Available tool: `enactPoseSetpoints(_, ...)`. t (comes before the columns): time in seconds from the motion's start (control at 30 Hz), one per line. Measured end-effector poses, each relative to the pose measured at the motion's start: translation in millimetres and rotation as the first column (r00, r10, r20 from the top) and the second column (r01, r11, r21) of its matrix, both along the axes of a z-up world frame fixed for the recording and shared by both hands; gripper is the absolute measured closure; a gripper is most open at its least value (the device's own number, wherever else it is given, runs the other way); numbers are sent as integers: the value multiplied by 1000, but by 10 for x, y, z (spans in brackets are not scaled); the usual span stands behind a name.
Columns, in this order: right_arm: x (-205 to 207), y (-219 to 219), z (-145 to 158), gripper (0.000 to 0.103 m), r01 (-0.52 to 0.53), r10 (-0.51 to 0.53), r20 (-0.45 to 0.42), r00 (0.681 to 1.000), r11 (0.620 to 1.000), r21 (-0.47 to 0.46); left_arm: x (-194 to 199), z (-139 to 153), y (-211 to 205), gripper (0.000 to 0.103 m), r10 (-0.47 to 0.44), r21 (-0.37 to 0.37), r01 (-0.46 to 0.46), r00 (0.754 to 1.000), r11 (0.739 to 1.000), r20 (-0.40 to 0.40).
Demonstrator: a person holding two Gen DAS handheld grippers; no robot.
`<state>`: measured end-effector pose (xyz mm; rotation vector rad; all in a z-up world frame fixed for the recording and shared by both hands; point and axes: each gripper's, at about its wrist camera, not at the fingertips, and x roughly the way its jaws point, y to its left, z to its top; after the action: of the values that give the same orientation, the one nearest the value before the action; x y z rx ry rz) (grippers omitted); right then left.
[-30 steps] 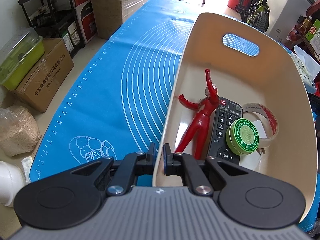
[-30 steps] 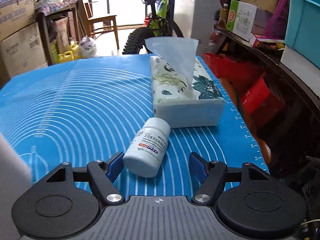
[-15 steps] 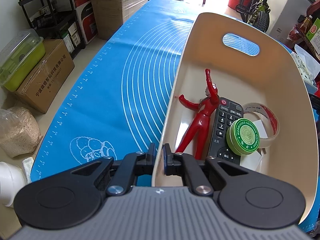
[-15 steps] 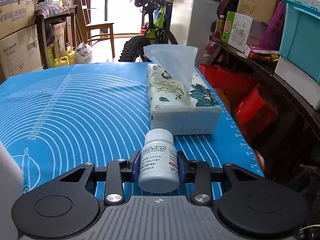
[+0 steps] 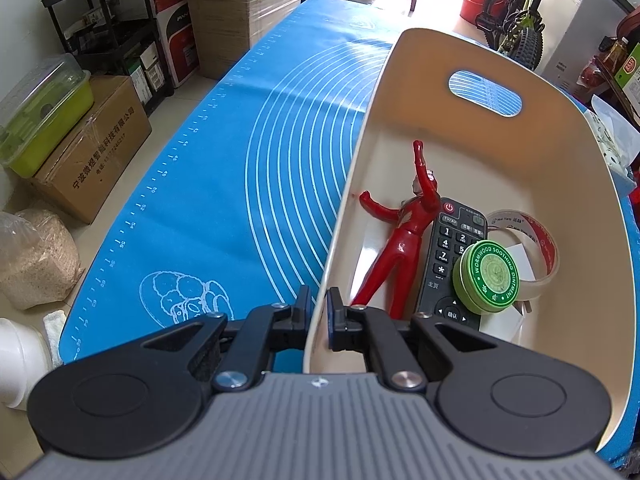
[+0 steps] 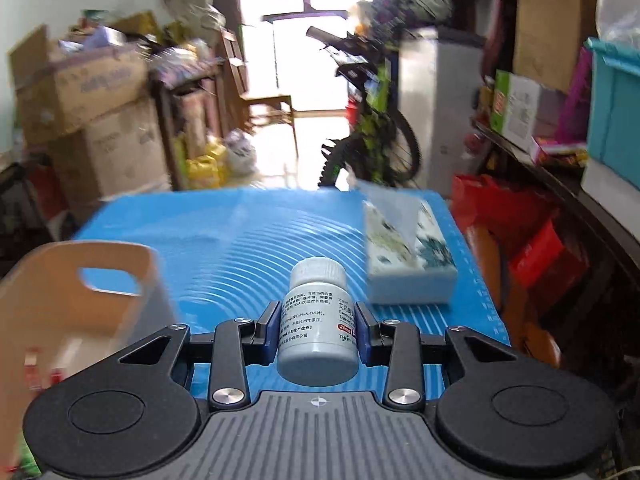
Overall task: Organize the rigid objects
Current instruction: 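Carry the pill bottle into the bin with the right tool and release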
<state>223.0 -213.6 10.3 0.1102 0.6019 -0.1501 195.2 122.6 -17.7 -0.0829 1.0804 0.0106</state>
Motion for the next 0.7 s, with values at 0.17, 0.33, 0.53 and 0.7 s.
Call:
enactPoseSetpoints(0.17, -212, 351, 334, 59, -118, 118, 45, 992, 993, -5, -5, -1, -6, 93, 7, -1, -7, 1000, 1000, 5)
enactPoseSetpoints(0.33, -248, 665, 422, 59, -200, 200, 24, 980, 980, 6, -10, -3, -10, 93, 10, 1, -10, 1000, 1000, 9)
enactPoseSetpoints(0.53, -220, 1026, 306, 59, -280, 281, -36, 959, 959, 41, -17, -5, -10, 93, 9, 2, -9, 1000, 1000, 11)
enactPoseSetpoints(0.7, -187, 1375, 169, 59, -340, 341, -100, 935, 940, 30, -17, -6, -9, 93, 9, 1, -9, 1000, 1000, 11)
